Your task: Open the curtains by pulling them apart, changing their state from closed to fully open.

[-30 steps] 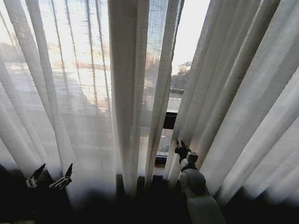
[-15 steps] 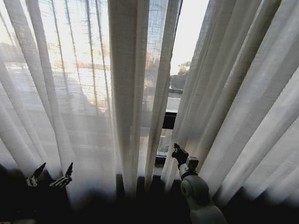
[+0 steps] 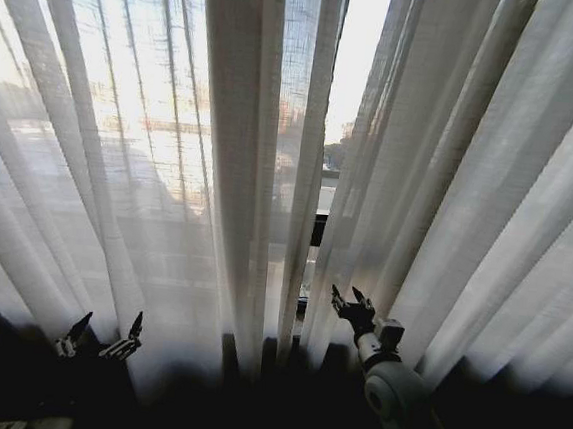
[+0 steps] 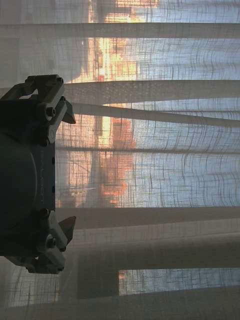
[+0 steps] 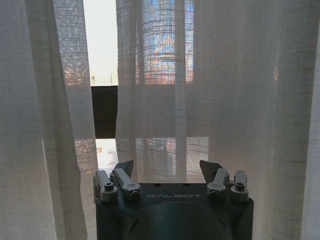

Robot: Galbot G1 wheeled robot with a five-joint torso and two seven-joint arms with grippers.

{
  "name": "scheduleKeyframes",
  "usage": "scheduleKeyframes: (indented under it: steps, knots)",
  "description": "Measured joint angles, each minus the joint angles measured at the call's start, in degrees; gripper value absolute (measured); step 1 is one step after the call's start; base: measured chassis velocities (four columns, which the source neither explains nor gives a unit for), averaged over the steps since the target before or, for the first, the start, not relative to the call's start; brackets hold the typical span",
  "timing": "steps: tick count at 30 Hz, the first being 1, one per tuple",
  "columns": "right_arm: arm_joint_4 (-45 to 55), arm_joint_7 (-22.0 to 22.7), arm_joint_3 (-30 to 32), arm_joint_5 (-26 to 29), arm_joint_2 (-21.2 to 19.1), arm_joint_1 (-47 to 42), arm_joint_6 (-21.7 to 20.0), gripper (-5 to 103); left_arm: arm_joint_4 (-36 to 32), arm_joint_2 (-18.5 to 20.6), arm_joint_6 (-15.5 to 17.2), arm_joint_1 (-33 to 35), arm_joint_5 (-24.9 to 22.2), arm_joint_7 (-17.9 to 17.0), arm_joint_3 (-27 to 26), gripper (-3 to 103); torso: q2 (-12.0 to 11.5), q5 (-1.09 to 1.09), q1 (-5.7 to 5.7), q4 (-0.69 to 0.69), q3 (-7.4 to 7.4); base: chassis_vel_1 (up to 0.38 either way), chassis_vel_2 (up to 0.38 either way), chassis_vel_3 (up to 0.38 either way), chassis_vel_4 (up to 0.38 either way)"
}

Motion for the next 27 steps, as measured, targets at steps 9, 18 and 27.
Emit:
scheduleKeyframes:
  steps: [9,18,27]
  knots:
    - [-9.1,-1.4,-2.3,1.1,-1.9,8.9,1.5,99,0.0,0.0,0.7,-0.1,0.7,0.0,0.9,100,0.0,0.02,0.01,0.01,0.01,0.000,0.000,0.000,0.000]
    - [-18.3,-1.5,-4.2,-0.4,0.1,16.8,3.9,100,0.0,0.0,0.2,-1.0,0.5,0.8,1.4,100,0.0,0.02,0.01,0.00,0.02,0.000,0.000,0.000,0.000]
    - [-24.2,-1.9,-5.7,-2.3,1.3,20.8,6.0,82,-0.1,-0.6,0.3,-0.6,0.6,0.9,1.0,100,0.0,0.00,0.01,0.01,0.01,0.000,0.000,0.000,0.000]
